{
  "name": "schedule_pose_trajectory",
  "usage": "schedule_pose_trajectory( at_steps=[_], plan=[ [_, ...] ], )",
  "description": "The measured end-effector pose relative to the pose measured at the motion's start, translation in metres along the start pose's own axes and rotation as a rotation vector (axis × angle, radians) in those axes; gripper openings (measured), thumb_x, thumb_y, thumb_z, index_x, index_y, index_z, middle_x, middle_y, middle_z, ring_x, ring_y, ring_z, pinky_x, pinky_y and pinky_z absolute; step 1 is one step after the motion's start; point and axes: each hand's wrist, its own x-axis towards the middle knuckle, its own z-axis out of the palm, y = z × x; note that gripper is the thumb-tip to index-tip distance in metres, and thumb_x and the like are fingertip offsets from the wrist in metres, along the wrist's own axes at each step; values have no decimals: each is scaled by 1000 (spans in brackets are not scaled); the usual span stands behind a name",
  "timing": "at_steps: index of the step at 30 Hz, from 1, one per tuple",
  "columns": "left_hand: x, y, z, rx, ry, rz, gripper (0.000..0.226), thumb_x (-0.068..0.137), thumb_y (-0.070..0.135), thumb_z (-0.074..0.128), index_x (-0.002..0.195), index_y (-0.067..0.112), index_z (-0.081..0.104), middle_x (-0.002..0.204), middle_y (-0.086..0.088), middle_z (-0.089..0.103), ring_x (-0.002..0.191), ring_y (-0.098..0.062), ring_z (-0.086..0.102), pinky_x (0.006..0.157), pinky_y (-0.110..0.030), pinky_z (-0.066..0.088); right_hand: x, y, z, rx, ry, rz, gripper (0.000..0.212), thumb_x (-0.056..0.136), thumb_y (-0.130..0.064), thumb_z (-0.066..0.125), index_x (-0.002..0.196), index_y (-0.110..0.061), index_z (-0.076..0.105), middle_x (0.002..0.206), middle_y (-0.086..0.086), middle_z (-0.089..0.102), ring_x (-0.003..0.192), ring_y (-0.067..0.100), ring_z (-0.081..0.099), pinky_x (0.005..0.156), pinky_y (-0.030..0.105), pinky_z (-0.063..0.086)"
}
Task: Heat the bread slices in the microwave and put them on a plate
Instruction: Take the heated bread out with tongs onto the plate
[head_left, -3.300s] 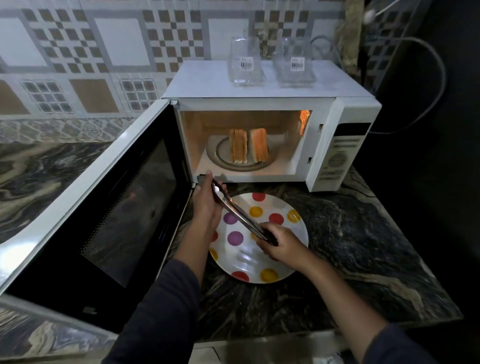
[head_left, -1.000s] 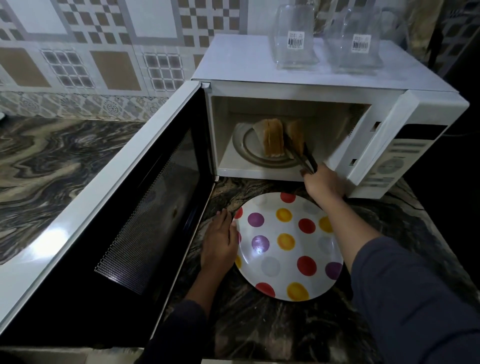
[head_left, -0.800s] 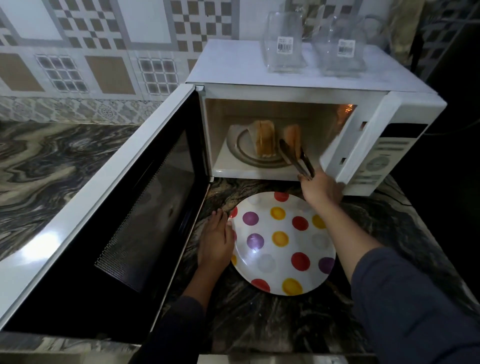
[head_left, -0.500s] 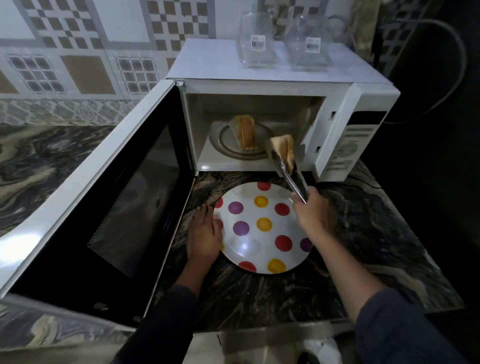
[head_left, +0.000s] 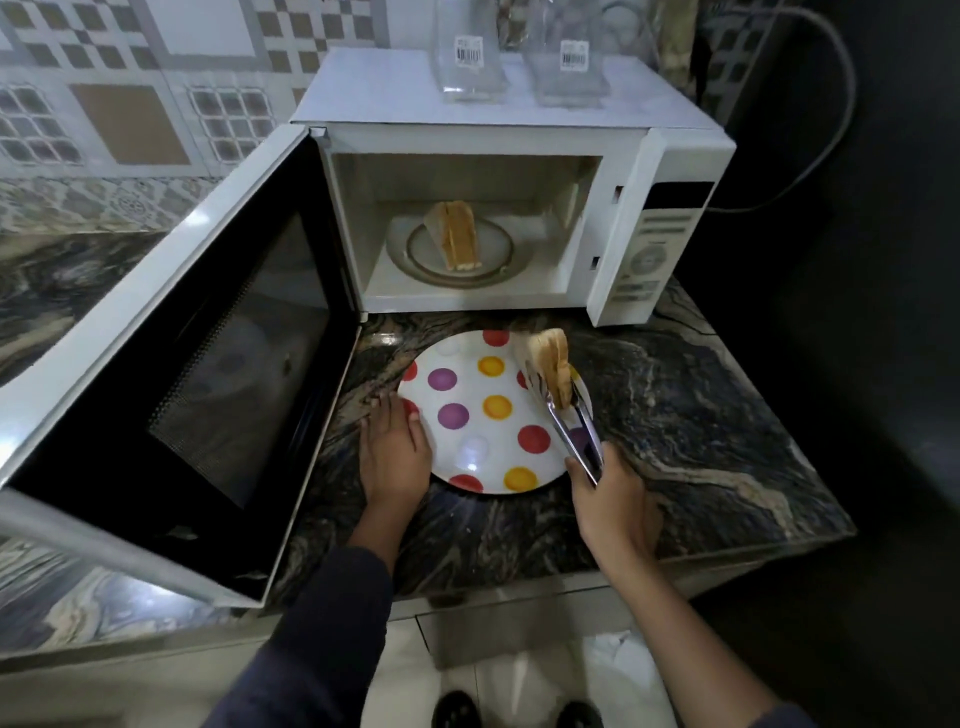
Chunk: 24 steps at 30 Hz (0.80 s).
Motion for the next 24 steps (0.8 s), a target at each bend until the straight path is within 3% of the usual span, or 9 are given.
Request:
schedule_pose_trajectory(
  at_steps=[5, 15, 20, 24],
  plan=[
    [-4, 0, 0, 5, 17, 20, 55, 93, 27, 25, 137, -3, 39, 143, -21, 42, 134, -33, 37, 114, -41, 24, -14, 7, 0, -25, -13, 24, 42, 93, -46, 45, 124, -18, 46, 117, 10, 62, 100, 36, 60, 67, 35, 37],
    [-8, -5, 3, 13, 18, 36, 48, 99, 21, 32, 141, -1, 32, 149, -18, 34, 140, -29, 29, 118, -35, 16, -26, 19, 2, 36, -40, 4, 55, 92, -49, 46, 135, -15, 38, 126, 11, 57, 105, 36, 58, 73, 38, 44],
    [-12, -5, 4, -5, 8, 33, 48, 100, 23, 31, 142, 0, 33, 149, -17, 34, 140, -28, 29, 117, -34, 17, -31, 28, -3, 27, 29, -7, 62, 88, -55, 48, 132, -12, 37, 122, 10, 57, 98, 33, 61, 70, 38, 47],
    [-14, -5, 5, -10, 13, 36, 47, 99, 22, 33, 141, -1, 34, 147, -19, 37, 138, -29, 32, 117, -36, 20, -24, 10, -21, 33, 108, -86, 69, 88, -56, 47, 140, -12, 31, 128, 9, 54, 106, 31, 59, 75, 39, 50]
  ],
)
